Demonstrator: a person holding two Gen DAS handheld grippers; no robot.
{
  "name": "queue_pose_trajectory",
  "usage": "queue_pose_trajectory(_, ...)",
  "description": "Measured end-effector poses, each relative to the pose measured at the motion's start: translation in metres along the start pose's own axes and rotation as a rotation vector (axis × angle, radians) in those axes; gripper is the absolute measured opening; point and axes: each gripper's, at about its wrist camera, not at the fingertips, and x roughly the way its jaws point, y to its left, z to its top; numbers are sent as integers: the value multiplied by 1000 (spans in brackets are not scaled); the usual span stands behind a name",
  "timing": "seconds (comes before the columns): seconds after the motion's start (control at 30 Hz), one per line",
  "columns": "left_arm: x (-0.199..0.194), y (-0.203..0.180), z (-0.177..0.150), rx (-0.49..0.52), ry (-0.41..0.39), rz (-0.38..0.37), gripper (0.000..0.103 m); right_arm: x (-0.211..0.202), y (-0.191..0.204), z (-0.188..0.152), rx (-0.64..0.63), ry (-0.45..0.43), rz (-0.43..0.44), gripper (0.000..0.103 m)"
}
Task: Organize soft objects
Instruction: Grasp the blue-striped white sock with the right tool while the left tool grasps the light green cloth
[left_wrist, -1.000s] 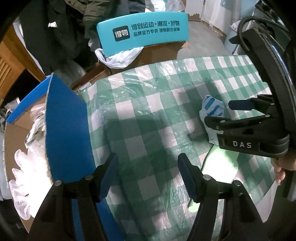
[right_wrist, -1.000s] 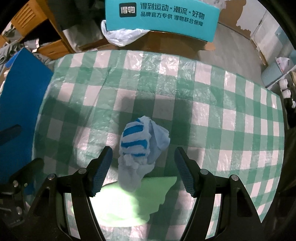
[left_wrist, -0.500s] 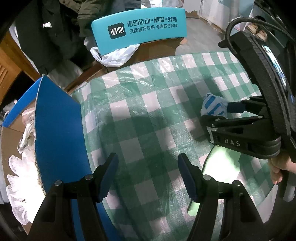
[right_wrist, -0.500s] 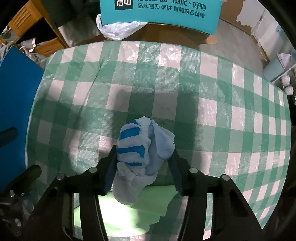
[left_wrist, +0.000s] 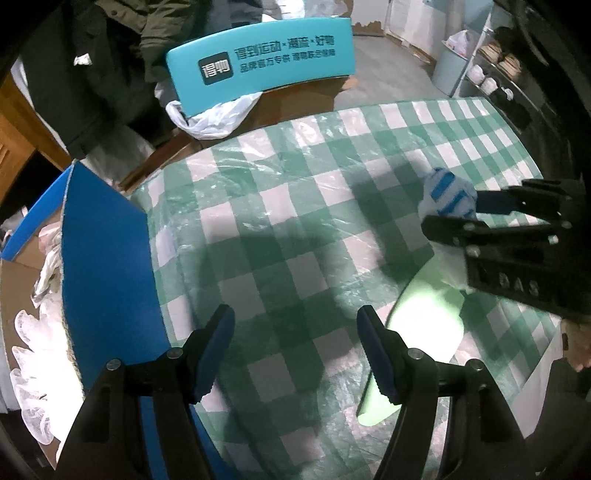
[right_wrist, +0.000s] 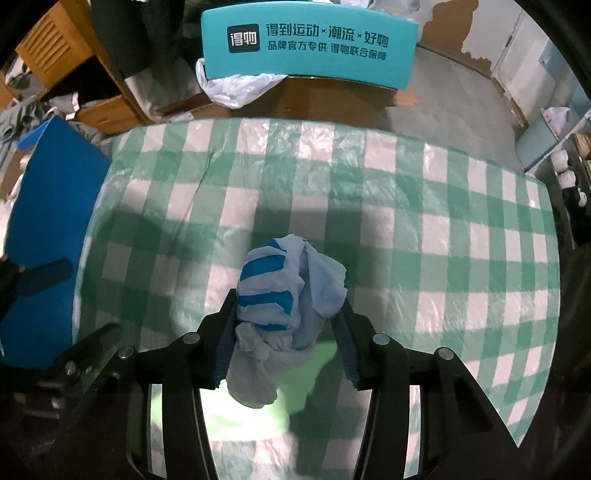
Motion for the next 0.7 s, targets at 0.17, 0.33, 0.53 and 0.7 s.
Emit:
queue_pose_trajectory(0.17, 3, -13, -2, 15, 11, -50, 77, -10, -5, -20, -10, 9, -13, 47)
queue_pose_trajectory(0.33, 8, -33, -7, 64, 26, -55, 77, -18, -17, -40, 1, 21, -15, 48)
queue_pose_trajectory(0.53, 17, -59, -13, 143, 37, -63, 80, -23, -34, -61, 39, 27, -7, 48)
queue_pose_trajectory(0.7, 28, -73, -13, 158, 76, -122, 80, -22, -46, -76, 63, 33, -1, 48)
